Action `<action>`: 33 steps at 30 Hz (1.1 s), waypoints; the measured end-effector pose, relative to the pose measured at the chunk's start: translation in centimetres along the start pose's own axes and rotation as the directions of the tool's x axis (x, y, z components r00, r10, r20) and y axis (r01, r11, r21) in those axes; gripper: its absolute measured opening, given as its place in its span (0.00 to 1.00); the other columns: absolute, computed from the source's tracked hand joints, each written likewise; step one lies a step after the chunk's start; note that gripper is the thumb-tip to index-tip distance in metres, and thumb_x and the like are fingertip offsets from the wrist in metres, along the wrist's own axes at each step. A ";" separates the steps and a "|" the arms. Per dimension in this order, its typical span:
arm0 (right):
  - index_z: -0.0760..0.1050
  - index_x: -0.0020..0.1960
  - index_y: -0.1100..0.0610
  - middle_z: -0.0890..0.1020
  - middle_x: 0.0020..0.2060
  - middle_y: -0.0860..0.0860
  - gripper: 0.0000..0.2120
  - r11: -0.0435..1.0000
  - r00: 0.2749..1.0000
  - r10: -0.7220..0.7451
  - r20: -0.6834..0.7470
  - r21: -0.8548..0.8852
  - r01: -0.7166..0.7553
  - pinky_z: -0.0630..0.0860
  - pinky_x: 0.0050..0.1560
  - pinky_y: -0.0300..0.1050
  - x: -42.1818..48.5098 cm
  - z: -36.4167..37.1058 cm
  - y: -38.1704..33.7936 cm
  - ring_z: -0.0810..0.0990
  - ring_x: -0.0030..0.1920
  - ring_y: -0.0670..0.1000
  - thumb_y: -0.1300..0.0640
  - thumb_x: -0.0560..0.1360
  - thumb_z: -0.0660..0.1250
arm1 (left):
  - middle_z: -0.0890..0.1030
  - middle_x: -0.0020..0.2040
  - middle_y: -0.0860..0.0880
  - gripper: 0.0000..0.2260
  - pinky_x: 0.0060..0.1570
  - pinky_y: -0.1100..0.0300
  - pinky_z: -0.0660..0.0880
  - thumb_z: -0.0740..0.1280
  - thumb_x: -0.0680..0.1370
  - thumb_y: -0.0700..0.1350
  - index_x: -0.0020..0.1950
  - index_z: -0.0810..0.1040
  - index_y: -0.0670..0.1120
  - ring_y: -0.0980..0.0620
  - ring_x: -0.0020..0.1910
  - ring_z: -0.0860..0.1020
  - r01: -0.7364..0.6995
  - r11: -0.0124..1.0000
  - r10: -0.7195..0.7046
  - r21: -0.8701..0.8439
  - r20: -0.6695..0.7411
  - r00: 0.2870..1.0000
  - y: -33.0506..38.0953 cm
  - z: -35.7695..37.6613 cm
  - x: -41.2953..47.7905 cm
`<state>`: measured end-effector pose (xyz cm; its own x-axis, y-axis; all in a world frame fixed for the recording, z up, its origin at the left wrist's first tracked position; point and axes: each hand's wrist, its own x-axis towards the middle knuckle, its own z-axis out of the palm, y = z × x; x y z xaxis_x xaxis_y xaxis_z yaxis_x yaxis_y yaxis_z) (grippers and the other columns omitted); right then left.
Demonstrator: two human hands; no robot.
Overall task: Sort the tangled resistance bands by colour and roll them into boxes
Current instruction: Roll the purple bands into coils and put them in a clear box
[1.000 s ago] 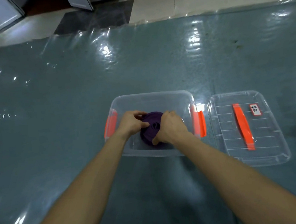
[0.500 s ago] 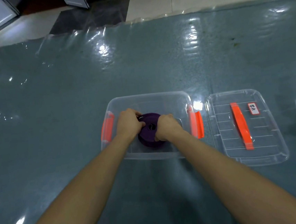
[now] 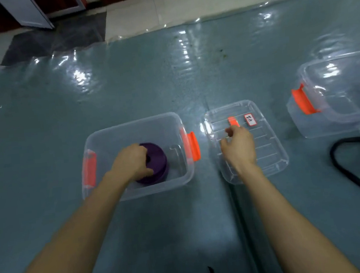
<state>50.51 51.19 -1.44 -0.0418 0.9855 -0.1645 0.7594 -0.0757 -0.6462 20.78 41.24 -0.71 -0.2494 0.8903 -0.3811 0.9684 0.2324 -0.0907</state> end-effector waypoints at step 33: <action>0.84 0.51 0.54 0.85 0.45 0.54 0.17 0.397 0.480 -0.609 0.632 -0.281 0.874 0.76 0.41 0.46 -3.6 4.2 -22.2 0.83 0.45 0.58 0.41 0.72 0.79 | 0.86 0.59 0.44 0.13 0.64 0.44 0.81 0.65 0.88 0.48 0.67 0.83 0.44 0.41 0.59 0.85 0.060 0.280 -0.832 -0.958 -0.211 0.512 -7.4 3.3 -14.9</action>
<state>31.09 48.68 10.41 -0.8926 0.4229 -0.1563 0.4474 0.8737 -0.1912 17.40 24.97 2.60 -0.9355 0.3453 0.0743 0.2486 0.4941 0.8331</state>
